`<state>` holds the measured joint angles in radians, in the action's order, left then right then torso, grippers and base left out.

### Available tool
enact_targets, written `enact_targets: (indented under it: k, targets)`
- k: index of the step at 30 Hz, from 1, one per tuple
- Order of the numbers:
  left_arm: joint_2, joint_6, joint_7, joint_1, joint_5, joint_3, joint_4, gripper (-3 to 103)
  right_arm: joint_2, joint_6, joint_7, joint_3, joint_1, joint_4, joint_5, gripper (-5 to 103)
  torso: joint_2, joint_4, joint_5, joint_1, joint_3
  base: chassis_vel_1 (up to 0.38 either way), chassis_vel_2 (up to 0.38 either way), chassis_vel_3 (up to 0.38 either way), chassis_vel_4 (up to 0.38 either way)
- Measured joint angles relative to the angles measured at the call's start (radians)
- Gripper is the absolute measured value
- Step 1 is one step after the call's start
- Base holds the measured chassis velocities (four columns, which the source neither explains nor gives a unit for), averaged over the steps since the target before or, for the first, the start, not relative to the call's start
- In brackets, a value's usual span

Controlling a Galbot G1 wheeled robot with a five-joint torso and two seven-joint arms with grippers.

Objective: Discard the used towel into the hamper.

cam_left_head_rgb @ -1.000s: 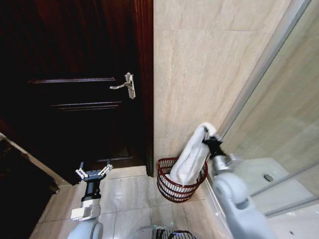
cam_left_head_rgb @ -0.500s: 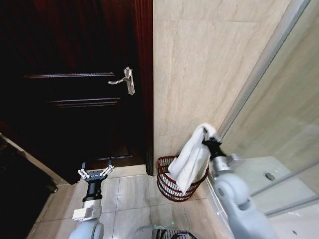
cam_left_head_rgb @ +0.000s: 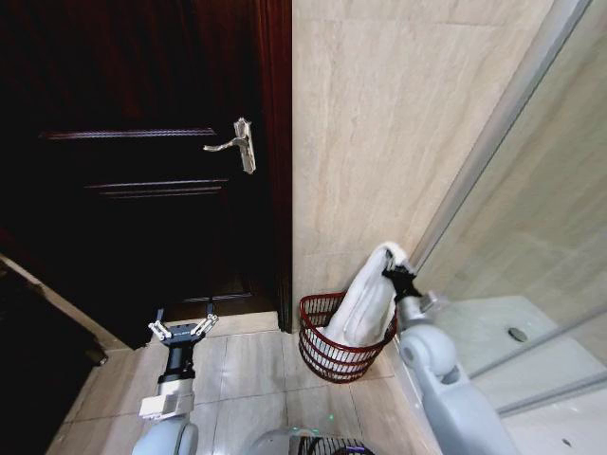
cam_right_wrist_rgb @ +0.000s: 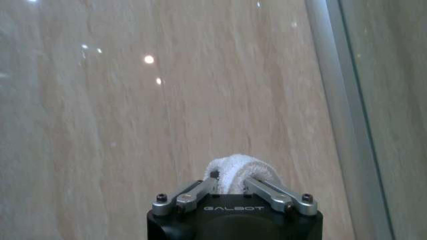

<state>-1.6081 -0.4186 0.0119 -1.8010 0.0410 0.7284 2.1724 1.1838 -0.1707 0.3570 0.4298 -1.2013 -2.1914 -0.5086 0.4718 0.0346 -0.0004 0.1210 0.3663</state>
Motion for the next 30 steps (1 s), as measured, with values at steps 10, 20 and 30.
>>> enact_targets:
  k: [10, 20, 30]
  targets:
    - [0.000, -0.003, 0.000, -0.005, -0.001, 0.003, -0.003, 100, 0.079, 0.017, -0.092, -0.042, -0.070, 0.163, 0.040, 3, -0.046, -0.0001, 0.0005, -0.017, -0.029, 0.000, 0.000, 0.000, 0.000]
    - [0.000, -0.001, 0.000, 0.003, 0.004, 0.003, -0.003, 100, 0.066, -0.098, -0.115, -0.021, -0.117, 0.114, -0.034, 3, -0.083, -0.0002, 0.0000, -0.030, -0.053, 0.000, 0.000, 0.000, 0.000]
    - [0.000, 0.001, 0.000, 0.003, 0.021, 0.014, -0.005, 100, -0.019, -0.406, -0.064, 0.017, -0.136, 0.008, -0.243, 3, -0.125, -0.0002, 0.0003, -0.045, -0.080, 0.000, 0.000, 0.000, 0.000]
